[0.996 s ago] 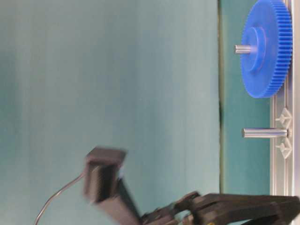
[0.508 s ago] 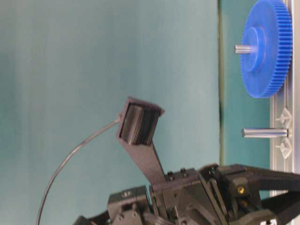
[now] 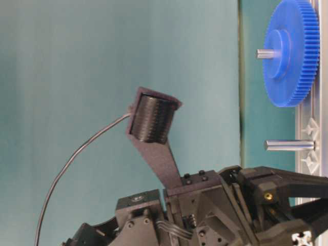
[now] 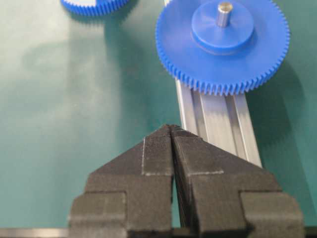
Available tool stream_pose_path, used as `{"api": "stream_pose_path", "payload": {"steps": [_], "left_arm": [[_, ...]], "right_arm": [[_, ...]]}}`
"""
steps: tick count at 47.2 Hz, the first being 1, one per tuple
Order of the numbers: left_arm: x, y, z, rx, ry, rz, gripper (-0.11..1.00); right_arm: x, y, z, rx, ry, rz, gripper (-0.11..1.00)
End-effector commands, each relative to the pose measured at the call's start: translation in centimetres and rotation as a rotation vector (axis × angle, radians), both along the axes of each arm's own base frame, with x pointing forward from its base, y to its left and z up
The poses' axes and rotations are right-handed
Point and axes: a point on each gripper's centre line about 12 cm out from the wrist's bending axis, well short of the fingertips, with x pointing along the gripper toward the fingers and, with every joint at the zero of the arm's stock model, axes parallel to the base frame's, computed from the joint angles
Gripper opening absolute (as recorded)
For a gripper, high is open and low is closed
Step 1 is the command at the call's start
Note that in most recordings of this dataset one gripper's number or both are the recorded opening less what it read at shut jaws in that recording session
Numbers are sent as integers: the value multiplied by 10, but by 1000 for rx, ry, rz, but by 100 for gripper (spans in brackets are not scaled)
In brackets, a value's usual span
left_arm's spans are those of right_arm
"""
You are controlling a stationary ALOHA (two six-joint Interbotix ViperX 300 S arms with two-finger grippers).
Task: Find the location of the shaft and insert the small gear.
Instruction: 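Lower the open left gripper over the small blue gear's hub, then close the left gripper on the small blue gear's hub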
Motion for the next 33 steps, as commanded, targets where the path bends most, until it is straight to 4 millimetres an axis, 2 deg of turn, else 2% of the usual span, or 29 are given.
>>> {"api": "stream_pose_path", "payload": {"steps": [1,33], "left_arm": [[6,-3,13,-3,-32,-7,0],[8,-3,16,-2,-18,0,2]], "right_arm": [[3,-1,3,6,-6,-7,2],[3,-1,3,7,-8,-8,2]]}}
